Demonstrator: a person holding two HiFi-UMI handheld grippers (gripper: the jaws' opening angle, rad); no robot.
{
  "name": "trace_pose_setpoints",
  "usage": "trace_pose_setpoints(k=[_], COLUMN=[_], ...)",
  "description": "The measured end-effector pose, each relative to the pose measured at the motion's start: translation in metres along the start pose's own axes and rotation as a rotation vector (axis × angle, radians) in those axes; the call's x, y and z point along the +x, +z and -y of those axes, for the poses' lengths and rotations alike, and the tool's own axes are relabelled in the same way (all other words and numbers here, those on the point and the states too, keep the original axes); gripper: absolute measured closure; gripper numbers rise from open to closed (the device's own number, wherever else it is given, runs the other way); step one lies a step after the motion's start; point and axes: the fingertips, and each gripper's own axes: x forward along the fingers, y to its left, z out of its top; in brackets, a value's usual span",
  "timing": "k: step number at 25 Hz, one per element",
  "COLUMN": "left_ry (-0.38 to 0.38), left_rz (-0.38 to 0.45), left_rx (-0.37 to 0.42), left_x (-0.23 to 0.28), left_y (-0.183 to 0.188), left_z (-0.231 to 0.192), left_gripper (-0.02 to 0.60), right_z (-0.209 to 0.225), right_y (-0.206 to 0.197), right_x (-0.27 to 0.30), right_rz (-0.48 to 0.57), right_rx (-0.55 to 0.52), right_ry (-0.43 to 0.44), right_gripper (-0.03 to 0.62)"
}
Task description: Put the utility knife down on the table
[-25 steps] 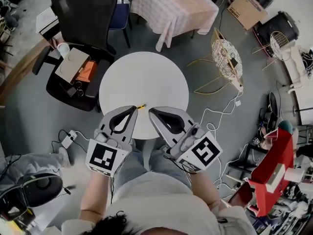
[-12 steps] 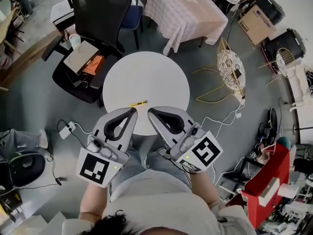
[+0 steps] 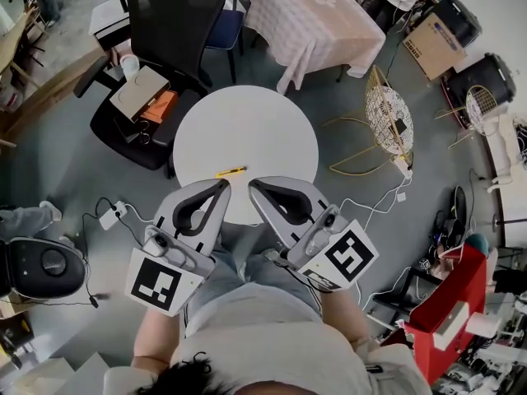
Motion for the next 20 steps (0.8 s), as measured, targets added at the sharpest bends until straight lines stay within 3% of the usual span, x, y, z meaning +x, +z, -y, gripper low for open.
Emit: trace_pose_setpoints(k=[20], left_ry=[-0.029], left_rz=[0.002], left_rx=[0.008], left_x=[0.0010], left_y=[0.0023], left_z=[0.0031], left_gripper=[0.572], right_z=[-0.0020], right_y=[0.0051], right_x=[-0.0042], right_rz=[0.018], right_rx=[-0.008], right_ry=[-0.030], right_gripper=[0.586])
